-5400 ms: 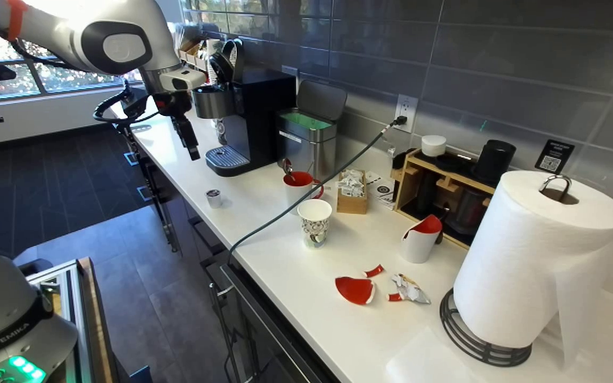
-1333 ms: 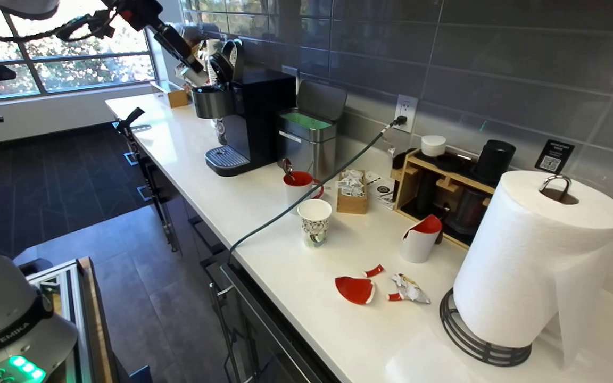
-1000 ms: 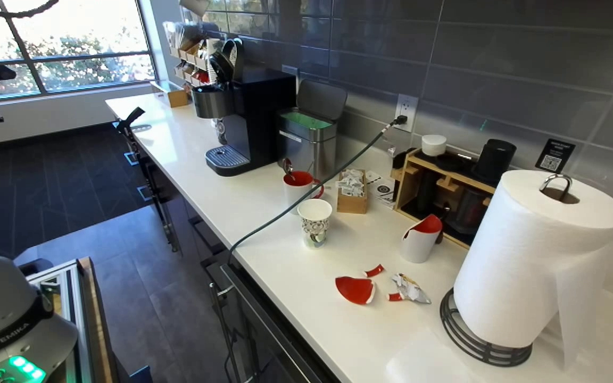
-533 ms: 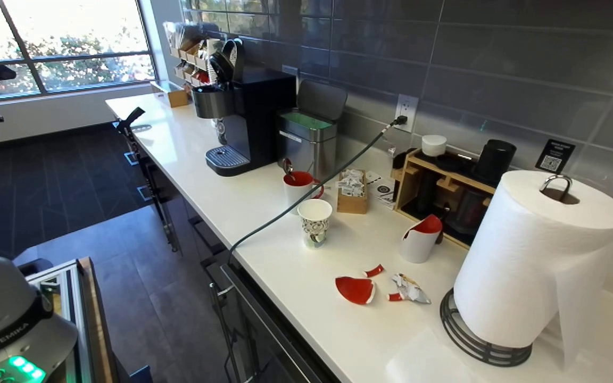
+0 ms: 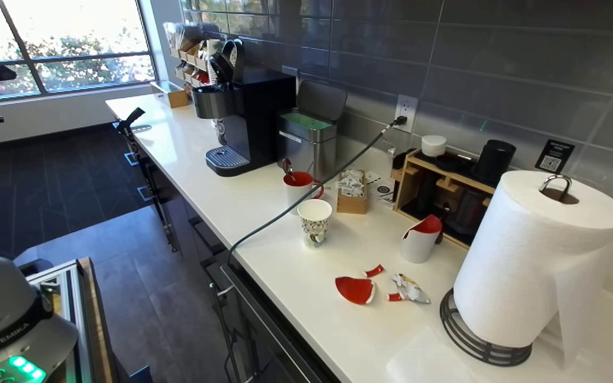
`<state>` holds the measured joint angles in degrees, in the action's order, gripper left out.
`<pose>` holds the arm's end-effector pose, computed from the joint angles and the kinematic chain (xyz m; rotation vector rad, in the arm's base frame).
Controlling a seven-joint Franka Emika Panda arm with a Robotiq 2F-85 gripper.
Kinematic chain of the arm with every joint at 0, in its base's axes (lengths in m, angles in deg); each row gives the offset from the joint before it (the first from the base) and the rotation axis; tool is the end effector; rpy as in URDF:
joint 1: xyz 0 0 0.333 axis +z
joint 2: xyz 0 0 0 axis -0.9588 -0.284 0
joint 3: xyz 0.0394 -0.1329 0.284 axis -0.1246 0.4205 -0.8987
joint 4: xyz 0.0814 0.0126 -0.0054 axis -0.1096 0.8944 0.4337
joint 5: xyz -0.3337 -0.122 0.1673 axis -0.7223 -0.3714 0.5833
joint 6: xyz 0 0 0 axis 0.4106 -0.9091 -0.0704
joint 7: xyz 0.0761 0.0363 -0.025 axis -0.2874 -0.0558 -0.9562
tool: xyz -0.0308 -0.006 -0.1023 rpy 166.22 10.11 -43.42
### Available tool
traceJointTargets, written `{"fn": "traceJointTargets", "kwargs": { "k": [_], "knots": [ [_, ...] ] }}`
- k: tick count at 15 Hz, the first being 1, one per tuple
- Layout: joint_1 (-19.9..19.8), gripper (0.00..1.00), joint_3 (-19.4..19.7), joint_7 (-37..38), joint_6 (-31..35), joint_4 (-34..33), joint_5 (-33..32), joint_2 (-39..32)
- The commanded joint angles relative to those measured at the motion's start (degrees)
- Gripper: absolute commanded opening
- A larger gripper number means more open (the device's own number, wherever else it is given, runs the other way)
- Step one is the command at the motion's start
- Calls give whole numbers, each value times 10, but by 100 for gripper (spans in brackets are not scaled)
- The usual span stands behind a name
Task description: Remove one coffee pod from the counter.
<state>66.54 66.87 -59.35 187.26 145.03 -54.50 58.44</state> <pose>0.3222 0.0858 0.9293 2.2943 0.0171 1.3500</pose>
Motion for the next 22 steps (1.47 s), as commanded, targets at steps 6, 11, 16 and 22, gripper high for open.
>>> {"fn": "traceJointTargets", "kwargs": {
  "k": [6, 11, 16, 22],
  "knots": [
    [19, 29, 11, -6, 51, -11, -2, -19],
    [87, 29, 83, -138, 164, -106, 92, -102],
    [170, 29, 209, -320, 88, -240, 328, -190],
    [127, 29, 260, -453, -12, -361, 438, -301]
  ]
}}
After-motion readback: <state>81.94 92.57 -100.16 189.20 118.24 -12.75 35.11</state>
